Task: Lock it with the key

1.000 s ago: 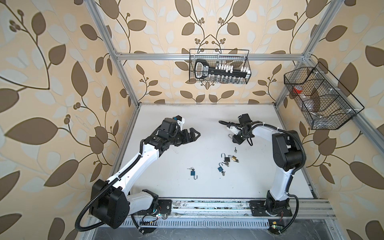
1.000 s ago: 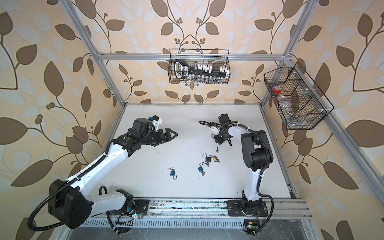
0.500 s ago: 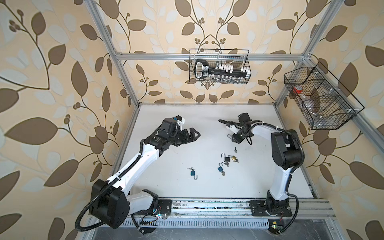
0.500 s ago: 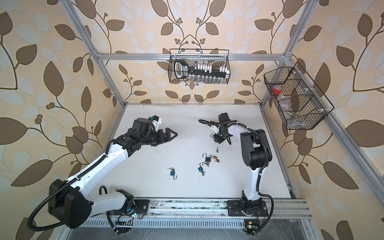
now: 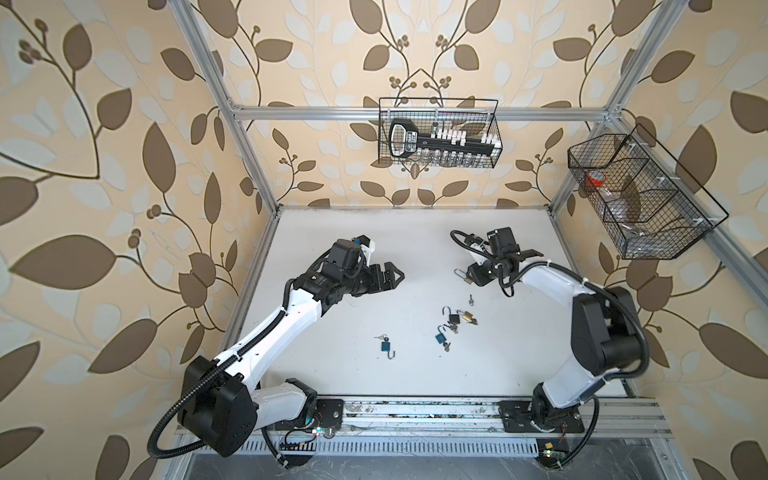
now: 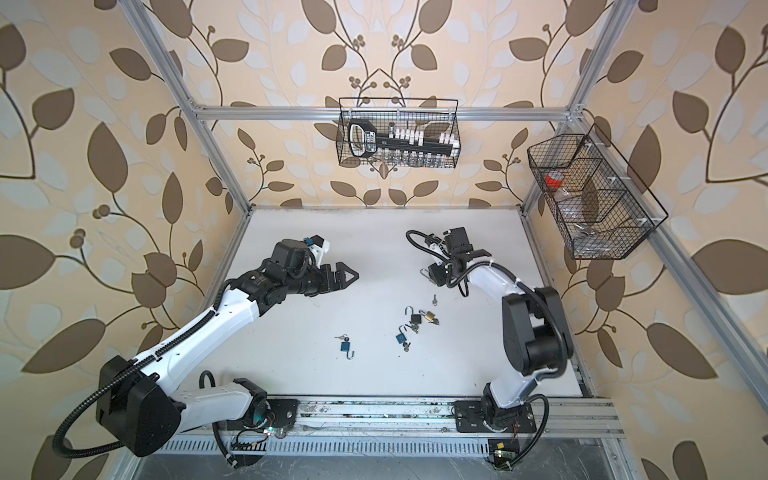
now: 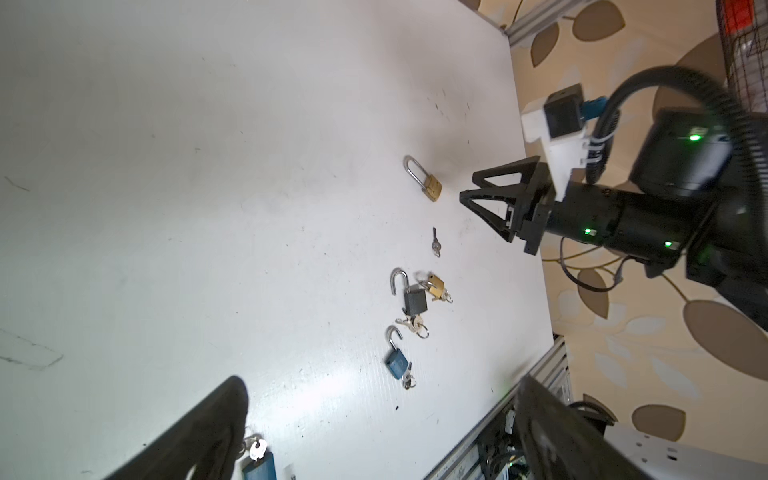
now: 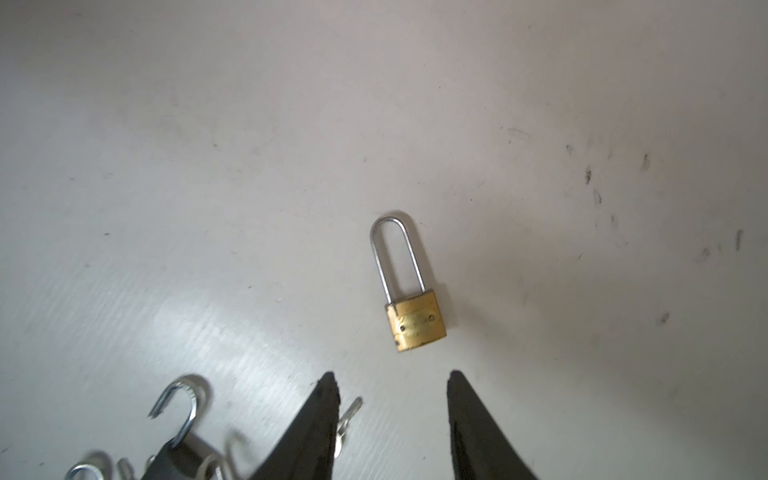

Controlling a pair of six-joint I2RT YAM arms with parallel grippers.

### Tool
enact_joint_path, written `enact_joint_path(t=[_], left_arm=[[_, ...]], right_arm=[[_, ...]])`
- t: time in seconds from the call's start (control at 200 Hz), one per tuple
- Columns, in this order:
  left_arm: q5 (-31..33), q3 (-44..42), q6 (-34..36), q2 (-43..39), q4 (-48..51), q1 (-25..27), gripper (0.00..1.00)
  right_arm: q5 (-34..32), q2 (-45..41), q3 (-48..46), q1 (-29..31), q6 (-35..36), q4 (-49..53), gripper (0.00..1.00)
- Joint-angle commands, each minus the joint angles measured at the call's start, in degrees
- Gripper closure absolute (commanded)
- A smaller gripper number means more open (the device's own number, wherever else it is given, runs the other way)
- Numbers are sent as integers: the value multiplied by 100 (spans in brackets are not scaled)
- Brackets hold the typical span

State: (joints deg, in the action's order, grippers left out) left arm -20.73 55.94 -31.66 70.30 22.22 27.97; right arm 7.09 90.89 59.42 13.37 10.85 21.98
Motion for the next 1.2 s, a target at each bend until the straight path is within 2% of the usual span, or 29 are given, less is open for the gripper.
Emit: enact_joint_path(t=[0.0,0.14,0.285,0.4,0.655,1.195], left_arm=[[431,-78,168,92,-119,501,1],[383,-290,-102,470,-688,946,3],[179,-344,-297,845,-1121,1072,4],[241,-317,-341,935,-1220,1066,4],[392,-320,-394,800,-1176,924,4],[297,-409,-389,704,-1150,759,4]], right_arm=[[-164,-564,-637,342,-1257,-39,58],[-409,-1129,-1027,944,-2443,561,61],[-541,-1297,-1120,1343,-3054,1229,62],[-856,-1277,-1169,1348,-3147,1456,62],[-963,-609,-868,1323,-3042,1702,63],[-1177,309,-404,1237,-2672,1496,59]])
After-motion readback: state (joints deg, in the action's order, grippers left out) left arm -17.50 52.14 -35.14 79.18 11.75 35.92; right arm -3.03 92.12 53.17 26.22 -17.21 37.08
